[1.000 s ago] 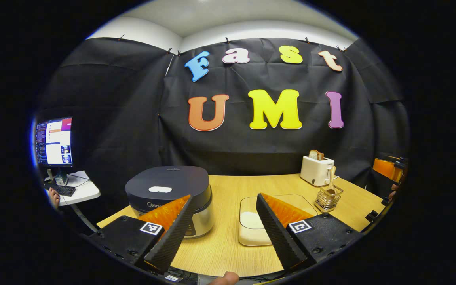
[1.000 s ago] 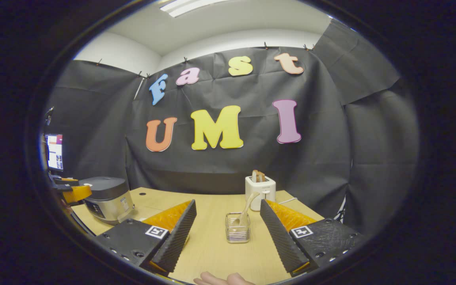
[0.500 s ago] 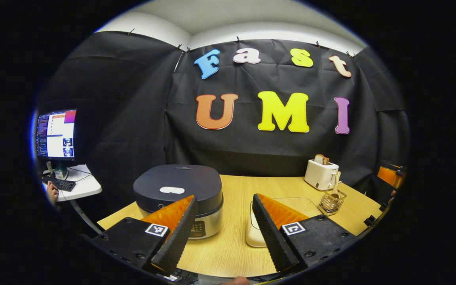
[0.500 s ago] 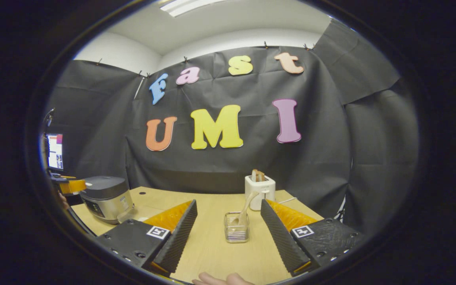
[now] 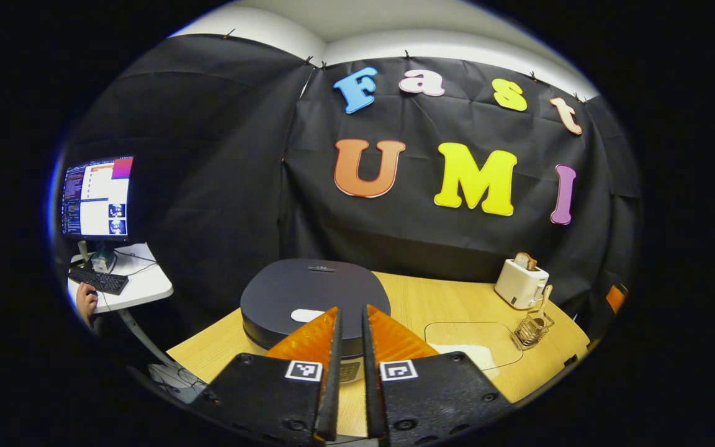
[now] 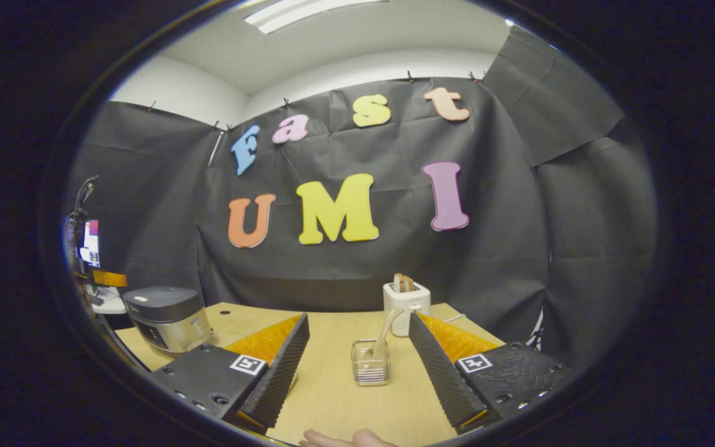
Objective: Close the left gripper, press the button to open the rice cooker; take a wooden spoon from the chopstick holder with the right hand, scoop a spoonful of rice and pour it into the rice cooker, then put the wooden spoon back into the chopstick holder.
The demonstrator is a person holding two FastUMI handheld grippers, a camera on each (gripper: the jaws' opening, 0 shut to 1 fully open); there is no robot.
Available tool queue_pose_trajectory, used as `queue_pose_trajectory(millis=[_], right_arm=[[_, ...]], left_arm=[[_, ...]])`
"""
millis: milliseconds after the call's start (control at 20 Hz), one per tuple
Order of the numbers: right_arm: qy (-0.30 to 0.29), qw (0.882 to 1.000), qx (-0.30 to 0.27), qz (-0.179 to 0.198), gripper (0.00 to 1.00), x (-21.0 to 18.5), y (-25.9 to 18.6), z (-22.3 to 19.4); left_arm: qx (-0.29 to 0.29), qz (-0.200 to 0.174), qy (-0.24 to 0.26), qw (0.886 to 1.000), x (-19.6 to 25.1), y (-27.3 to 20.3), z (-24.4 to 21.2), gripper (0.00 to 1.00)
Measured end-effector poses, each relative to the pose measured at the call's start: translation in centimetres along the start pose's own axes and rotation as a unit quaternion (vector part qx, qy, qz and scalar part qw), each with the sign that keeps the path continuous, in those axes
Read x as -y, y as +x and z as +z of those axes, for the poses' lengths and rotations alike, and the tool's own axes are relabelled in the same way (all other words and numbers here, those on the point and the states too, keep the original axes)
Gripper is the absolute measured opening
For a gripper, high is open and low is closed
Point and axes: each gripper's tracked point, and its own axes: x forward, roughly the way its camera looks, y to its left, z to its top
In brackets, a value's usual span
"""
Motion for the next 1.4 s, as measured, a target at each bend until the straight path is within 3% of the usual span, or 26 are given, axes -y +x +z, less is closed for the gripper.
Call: queue_pose_trajectory(millis=[50, 100, 300, 550, 1000, 1300, 1400], right_arm=[[-0.002, 1.000, 0.001, 0.000, 0.95, 0.2, -0.1, 0.0], [-0.004, 1.000, 0.003, 0.000, 0.95, 0.2, -0.2, 0.2], [-0.004, 1.000, 0.008, 0.004, 0.96, 0.3, -0.4, 0.6], [0.005, 1.000, 0.012, 0.002, 0.95, 0.9, -0.4, 0.9], [0.015, 1.000, 0.012, 0.000, 0.96, 1.4, -0.6, 1.2], [0.027, 0.999, 0.017, 0.010, 0.95, 0.6, -1.1, 1.6], [0.024, 0.999, 0.017, 0.015, 0.95, 0.3, -1.4, 1.6]], left_arm=[[-0.007, 0.007, 0.002, 1.000, -0.6, 0.4, 0.1, 0.05], [-0.015, 0.007, 0.004, 1.000, -0.9, 1.1, 0.1, 0.03], [-0.062, -0.034, 0.009, 0.997, 0.2, 3.5, -1.5, 0.03], [-0.101, -0.005, 0.029, 0.994, -1.6, 5.2, -3.7, 0.03], [-0.116, -0.008, 0.026, 0.993, -2.1, 6.1, -3.9, 0.02], [-0.129, -0.037, -0.043, 0.990, -2.1, 6.2, -4.3, 0.03], [-0.127, -0.040, -0.039, 0.990, -1.9, 6.3, -4.1, 0.03]])
